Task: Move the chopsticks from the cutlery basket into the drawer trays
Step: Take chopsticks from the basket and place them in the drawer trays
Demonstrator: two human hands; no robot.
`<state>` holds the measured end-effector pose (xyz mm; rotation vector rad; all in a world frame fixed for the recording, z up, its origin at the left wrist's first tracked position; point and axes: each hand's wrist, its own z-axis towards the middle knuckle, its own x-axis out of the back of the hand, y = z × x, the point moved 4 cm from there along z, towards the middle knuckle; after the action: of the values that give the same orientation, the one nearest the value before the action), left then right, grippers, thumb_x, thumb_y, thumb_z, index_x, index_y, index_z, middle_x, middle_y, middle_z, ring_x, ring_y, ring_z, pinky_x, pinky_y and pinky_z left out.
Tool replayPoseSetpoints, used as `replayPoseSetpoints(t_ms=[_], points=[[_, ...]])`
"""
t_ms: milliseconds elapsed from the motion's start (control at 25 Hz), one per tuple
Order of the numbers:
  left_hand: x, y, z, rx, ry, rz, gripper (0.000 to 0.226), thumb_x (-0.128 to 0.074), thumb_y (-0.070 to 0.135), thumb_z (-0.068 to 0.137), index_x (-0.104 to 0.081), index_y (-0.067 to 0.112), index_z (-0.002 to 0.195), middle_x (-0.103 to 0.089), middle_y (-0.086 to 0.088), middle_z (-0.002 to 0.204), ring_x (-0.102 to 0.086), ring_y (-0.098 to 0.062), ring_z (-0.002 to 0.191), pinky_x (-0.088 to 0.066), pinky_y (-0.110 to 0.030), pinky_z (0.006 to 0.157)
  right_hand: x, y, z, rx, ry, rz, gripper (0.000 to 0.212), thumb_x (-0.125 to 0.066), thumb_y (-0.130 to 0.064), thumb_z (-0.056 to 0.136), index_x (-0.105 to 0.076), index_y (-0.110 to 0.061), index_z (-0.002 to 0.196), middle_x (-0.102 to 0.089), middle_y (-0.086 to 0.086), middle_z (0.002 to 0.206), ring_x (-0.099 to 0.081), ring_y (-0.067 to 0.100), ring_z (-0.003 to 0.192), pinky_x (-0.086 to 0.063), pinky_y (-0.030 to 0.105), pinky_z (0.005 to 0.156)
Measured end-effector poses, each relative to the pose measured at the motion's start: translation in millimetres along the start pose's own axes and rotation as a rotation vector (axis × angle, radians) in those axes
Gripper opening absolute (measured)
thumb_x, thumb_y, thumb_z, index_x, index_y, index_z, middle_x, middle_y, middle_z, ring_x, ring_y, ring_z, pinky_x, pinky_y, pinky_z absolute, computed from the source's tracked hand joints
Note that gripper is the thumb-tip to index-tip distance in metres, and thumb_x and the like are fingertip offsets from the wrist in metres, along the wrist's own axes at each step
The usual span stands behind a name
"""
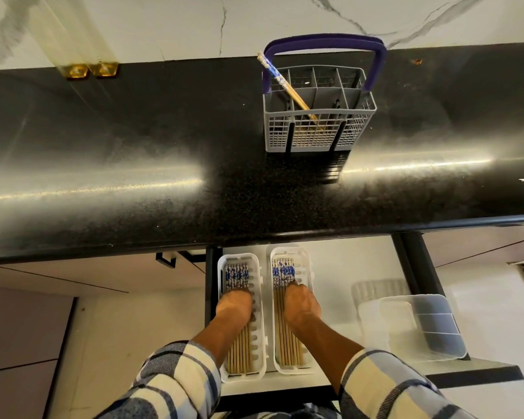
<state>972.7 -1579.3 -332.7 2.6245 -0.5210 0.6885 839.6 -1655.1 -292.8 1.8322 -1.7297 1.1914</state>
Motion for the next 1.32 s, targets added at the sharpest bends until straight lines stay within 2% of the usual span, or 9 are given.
replayPoseSetpoints(t_ms=[40, 160, 240, 440, 560, 800, 960, 1120, 1320], points=[[-1, 2, 0, -0.007, -0.011, 0.047, 0.022, -0.049, 0.019, 0.100, -0.065, 0.010, 0.112, -0.070, -0.001, 0.093, -0.069, -0.011, 0.080, -0.059, -0.019, 0.072, -2, 1, 0, 0.012, 0.004, -0.013, 0.025, -0.054, -0.016, 0.099, -0.059, -0.009, 0.122, -0.067, 0.010, 0.115, -0.067, 0.024, 0.103, -0.054, 0.033, 0.091], [3, 4, -4, -0.071, 0.020, 0.209, 0.028, -0.056, 0.020, 0.096, -0.060, 0.005, 0.119, -0.063, 0.005, 0.103, -0.063, -0.008, 0.078, -0.052, -0.011, 0.069, -2, 3, -2, 0.045, 0.013, -0.025, 0.025, -0.054, -0.017, 0.099, -0.059, -0.009, 0.122, -0.066, 0.009, 0.115, -0.066, 0.023, 0.103, -0.054, 0.033, 0.093], [7, 7, -10, -0.095, 0.031, 0.315, 0.033, -0.065, 0.026, 0.090, -0.059, 0.013, 0.121, -0.063, 0.000, 0.108, -0.062, -0.015, 0.093, -0.052, -0.022, 0.083, -1, 3, -3, 0.081, -0.003, -0.062, 0.024, -0.054, -0.016, 0.099, -0.058, -0.009, 0.122, -0.067, 0.009, 0.115, -0.066, 0.022, 0.103, -0.054, 0.031, 0.093], [51, 43, -34, -0.249, 0.180, 0.461, 0.027, -0.056, 0.035, 0.091, -0.067, 0.016, 0.107, -0.068, -0.006, 0.104, -0.065, -0.023, 0.097, -0.052, -0.036, 0.091, 36, -17, -6, 0.326, 0.079, -0.093, 0.022, -0.053, -0.025, 0.098, -0.055, -0.021, 0.120, -0.065, 0.001, 0.116, -0.065, 0.021, 0.102, -0.054, 0.034, 0.090], [88, 73, -56, -0.417, 0.324, 0.531, 0.033, -0.052, 0.046, 0.093, -0.067, 0.018, 0.103, -0.069, -0.004, 0.097, -0.067, -0.022, 0.089, -0.054, -0.037, 0.085, 76, -30, -8, 0.446, 0.254, -0.104, 0.015, -0.051, -0.033, 0.097, -0.058, -0.025, 0.108, -0.066, -0.004, 0.106, -0.061, 0.014, 0.094, -0.052, 0.027, 0.084], [131, 108, -105, -0.585, 0.569, 0.514, 0.040, -0.041, 0.056, 0.096, -0.065, 0.024, 0.092, -0.068, 0.002, 0.083, -0.063, -0.015, 0.073, -0.052, -0.032, 0.071, 126, -39, -22, 0.547, 0.413, -0.115, 0.021, -0.045, -0.045, 0.097, -0.059, -0.029, 0.100, -0.065, -0.009, 0.096, -0.057, 0.007, 0.084, -0.049, 0.023, 0.075], [176, 127, -126, -0.689, 0.842, 0.430, 0.041, -0.040, 0.058, 0.092, -0.062, 0.024, 0.087, -0.072, 0.001, 0.086, -0.067, -0.021, 0.079, -0.051, -0.033, 0.069, 171, -57, -28, 0.634, 0.615, -0.163, 0.024, -0.047, -0.044, 0.094, -0.062, -0.026, 0.087, -0.063, -0.007, 0.083, -0.054, 0.013, 0.079, -0.047, 0.027, 0.070], [231, 157, -155, -0.780, 1.051, 0.353, 0.047, -0.042, 0.060, 0.089, -0.059, 0.028, 0.118, -0.068, 0.004, 0.116, -0.061, -0.019, 0.109, -0.047, -0.037, 0.094, 230, -78, -29, 0.713, 0.792, -0.123, 0.025, -0.051, -0.043, 0.090, -0.062, -0.025, 0.102, -0.065, -0.007, 0.098, -0.057, 0.016, 0.093, -0.049, 0.029, 0.080], [278, 189, -179, -0.742, 1.047, 0.196, 0.063, -0.047, 0.058, 0.093, -0.037, 0.024, 0.144, -0.045, 0.000, 0.148, -0.040, -0.020, 0.139, -0.034, -0.042, 0.112, 292, -100, -33, 0.768, 0.835, -0.082, 0.035, -0.053, -0.045, 0.090, -0.052, -0.026, 0.119, -0.059, -0.006, 0.123, -0.053, 0.016, 0.117, -0.049, 0.032, 0.096]])
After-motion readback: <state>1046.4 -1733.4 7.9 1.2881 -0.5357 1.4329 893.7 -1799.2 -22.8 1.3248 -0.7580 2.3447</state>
